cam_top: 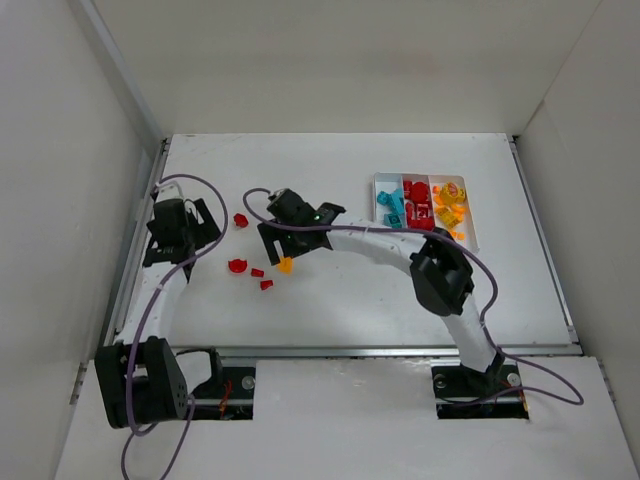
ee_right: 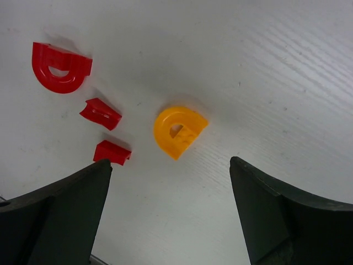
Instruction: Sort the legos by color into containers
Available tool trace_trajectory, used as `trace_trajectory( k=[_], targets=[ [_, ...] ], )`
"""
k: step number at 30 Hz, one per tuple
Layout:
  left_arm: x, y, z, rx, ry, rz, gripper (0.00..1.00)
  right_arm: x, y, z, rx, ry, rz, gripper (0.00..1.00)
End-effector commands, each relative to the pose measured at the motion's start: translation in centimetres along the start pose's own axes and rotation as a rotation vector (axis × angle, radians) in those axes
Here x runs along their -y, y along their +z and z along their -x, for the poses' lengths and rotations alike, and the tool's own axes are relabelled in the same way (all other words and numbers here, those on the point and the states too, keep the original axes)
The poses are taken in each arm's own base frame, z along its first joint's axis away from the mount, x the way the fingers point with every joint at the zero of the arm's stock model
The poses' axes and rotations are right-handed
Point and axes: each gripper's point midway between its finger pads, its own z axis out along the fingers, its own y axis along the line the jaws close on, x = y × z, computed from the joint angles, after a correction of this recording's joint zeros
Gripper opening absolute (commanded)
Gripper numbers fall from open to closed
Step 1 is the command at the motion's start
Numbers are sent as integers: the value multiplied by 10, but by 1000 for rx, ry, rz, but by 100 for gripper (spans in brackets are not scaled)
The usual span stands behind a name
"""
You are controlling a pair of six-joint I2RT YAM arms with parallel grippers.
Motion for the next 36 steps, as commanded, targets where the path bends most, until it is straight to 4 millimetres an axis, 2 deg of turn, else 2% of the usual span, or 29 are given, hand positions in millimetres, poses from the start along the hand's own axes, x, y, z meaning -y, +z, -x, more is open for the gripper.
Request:
trace_trajectory(
  k=[1, 3, 5, 6, 7, 10, 12, 13, 14, 17, 18, 21, 22, 24, 26, 29, 36],
  targets=[
    [-7, -6, 9, 96, -50, 24, 82, 17, 20, -2, 17, 66, -78, 93],
    [-12, -4, -2, 90, -59, 38, 82, 16, 25, -1, 27, 58, -98, 93],
    [-11, -4, -3, 112, -57, 36, 82, 16, 33, 2, 47, 60, -132, 93],
    [-13, -4, -2, 126, -59, 45, 83, 23, 35, 6, 71, 59, -174, 93],
    [-10, -5, -4, 130, -53, 33, 83, 20, 35, 7, 76, 50, -186, 93],
    [-6, -6, 2, 165, -63, 21, 83, 28, 45, -2, 52, 40, -229, 93],
    [-7, -7, 1, 178, -61, 33, 83, 26, 48, -3, 45, 40, -217, 92],
    [-9, -6, -4, 166, -59, 37, 83, 22, 49, -10, 30, 31, -209, 92],
    [-10, -8, 1, 189, -63, 43, 83, 22, 50, -10, 41, 34, -203, 91],
    [-18, -5, -8, 181, -44, 77, 84, 18, 52, -15, 44, 7, -193, 91],
    [-18, -6, -7, 192, -46, 73, 84, 14, 51, -17, 43, -1, -188, 89],
    [-20, -6, -7, 196, -47, 85, 84, 19, 57, -29, 8, -20, -207, 81],
    [-20, -6, -7, 196, -47, 85, 84, 18, 56, -25, 15, -18, -202, 77],
    [-20, -6, -7, 196, -47, 85, 84, 13, 56, -28, 1, -17, -176, 77],
    [-20, -6, -7, 196, -47, 85, 84, 7, 50, -17, 29, -30, -149, 77],
    [-20, -8, -4, 204, -40, 83, 84, -2, 40, -12, 67, -36, -111, 77],
    [-19, -8, -5, 210, -41, 71, 84, -9, 30, -3, 103, -38, -67, 80]
  ],
)
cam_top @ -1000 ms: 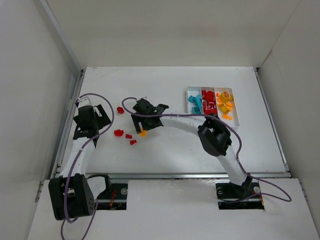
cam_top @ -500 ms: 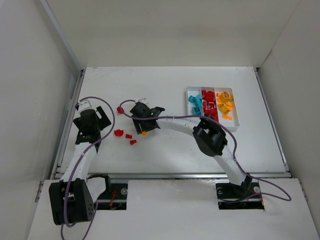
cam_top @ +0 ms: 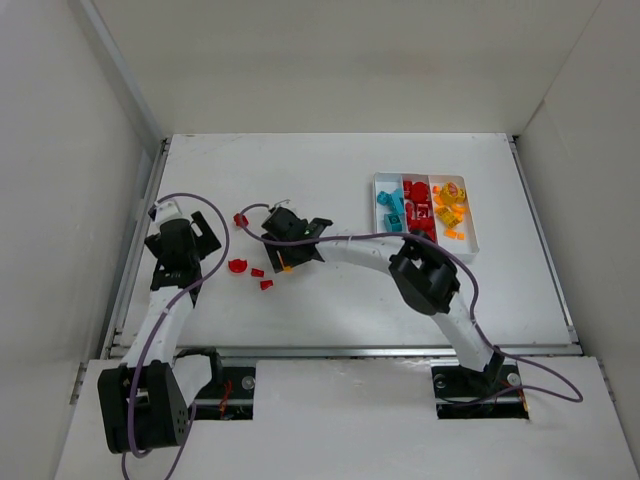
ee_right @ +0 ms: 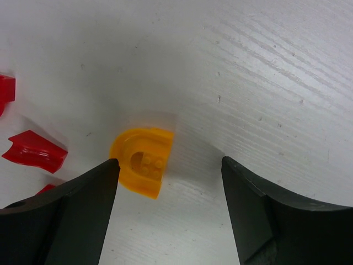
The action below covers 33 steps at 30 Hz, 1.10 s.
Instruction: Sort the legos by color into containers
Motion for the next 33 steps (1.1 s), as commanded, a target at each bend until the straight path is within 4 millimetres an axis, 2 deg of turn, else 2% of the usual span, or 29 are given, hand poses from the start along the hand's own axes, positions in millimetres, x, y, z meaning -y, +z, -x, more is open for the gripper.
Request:
trace_trajectory(
  k=[1, 7, 13, 16, 19, 22, 25, 28, 32, 33],
  targets=[
    [3, -2, 12, 58, -11, -16, 84, -22, -24, 29, 101, -10, 87, 80],
    [3, -2, 12, 58, -11, -16, 84, -18, -20, 25, 98, -21, 75, 81],
    [3, -2, 12, 58, -11, -16, 85, -19, -39, 44, 165, 8, 87, 81],
    [3, -2, 12, 58, -11, -16, 85, -29, -48, 56, 204, 10, 144, 81],
    [3, -2, 12, 58, -11, -16, 85, -34, -48, 51, 201, -18, 157, 82],
    [5, -2, 11, 55, -10, -25, 85, -33, -23, 31, 125, -49, 131, 82],
    [5, -2, 11, 55, -10, -25, 85, -38, -15, 23, 120, -114, 106, 84],
    [5, -2, 11, 55, -10, -25, 85, -24, -2, 14, 84, -153, -41, 84],
    [5, -2, 11, 55, -10, -25, 85, -17, 3, 5, 57, -196, -92, 84],
    [5, -2, 11, 55, -10, -25, 85, -25, 0, 5, 71, -197, -69, 84]
  ],
)
